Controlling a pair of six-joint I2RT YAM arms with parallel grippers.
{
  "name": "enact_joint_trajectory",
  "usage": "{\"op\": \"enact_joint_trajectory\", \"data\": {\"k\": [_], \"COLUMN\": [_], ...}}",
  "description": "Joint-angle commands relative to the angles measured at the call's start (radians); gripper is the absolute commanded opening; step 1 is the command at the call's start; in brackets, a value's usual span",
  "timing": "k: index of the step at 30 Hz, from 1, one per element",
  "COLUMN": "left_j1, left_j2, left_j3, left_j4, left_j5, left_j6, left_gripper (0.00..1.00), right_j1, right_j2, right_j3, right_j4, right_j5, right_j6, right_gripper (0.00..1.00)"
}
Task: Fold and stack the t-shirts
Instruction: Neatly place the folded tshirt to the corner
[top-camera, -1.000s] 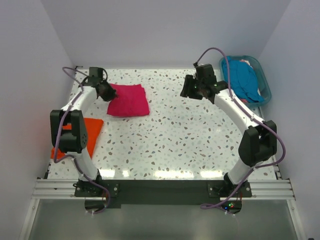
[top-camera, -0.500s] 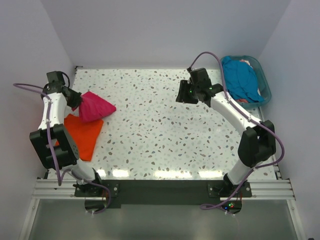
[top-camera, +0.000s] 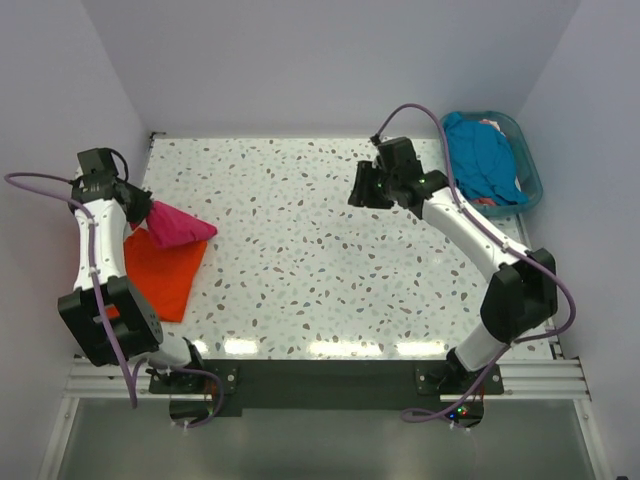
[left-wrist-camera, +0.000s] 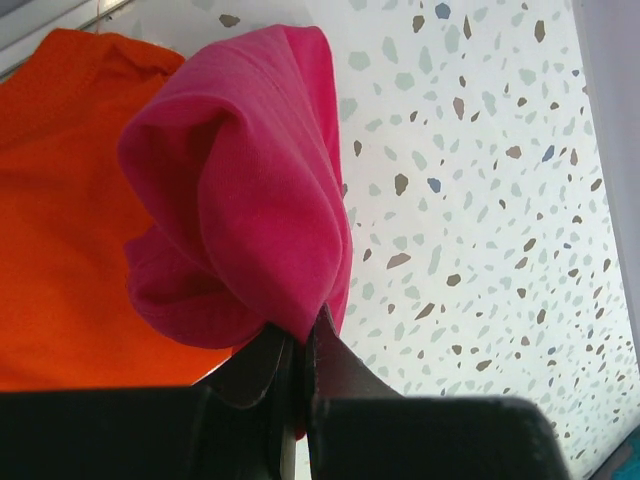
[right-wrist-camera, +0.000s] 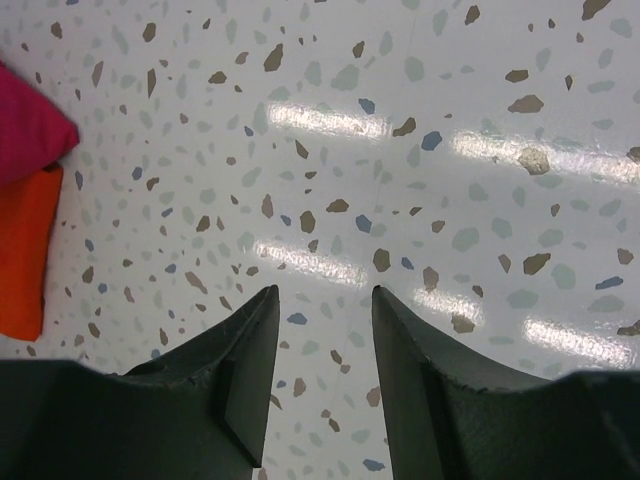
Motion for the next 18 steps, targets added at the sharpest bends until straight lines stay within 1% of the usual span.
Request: {"op": "enact_joint_trajectory", "data": {"k": [1, 5, 6, 18], "left_j1": [0.027, 0.038, 0.041, 0.099], "left_j2": [-0.053, -0.071, -0.076, -0.128], "left_j3": [0.011, 0.008, 0.004, -0.001], "left_j4": [0.012, 0.007, 0.010, -0.002], "left_j5": [0.006, 0.009, 0.032, 0.080], "left_j6": [0.051, 0.068, 0.071, 0.129], "left_gripper": [0.00, 0.00, 0.00, 0.00], "right_j1": [0.006, 0.008, 0.008, 0.017], "right_j2": [-0.066, -0.091, -0.094, -0.135], "right_j3": [-0.011, -0.013, -0.013, -0.014], "right_j4": [0.002, -0.004, -0.006, -0.023], "right_j5": [-0.005, 0.001, 0.003, 0.026], "right_j6": [0.008, 0.010, 0.008, 0.008], "right_gripper": [0.45, 0.45, 0.45, 0.43]}}
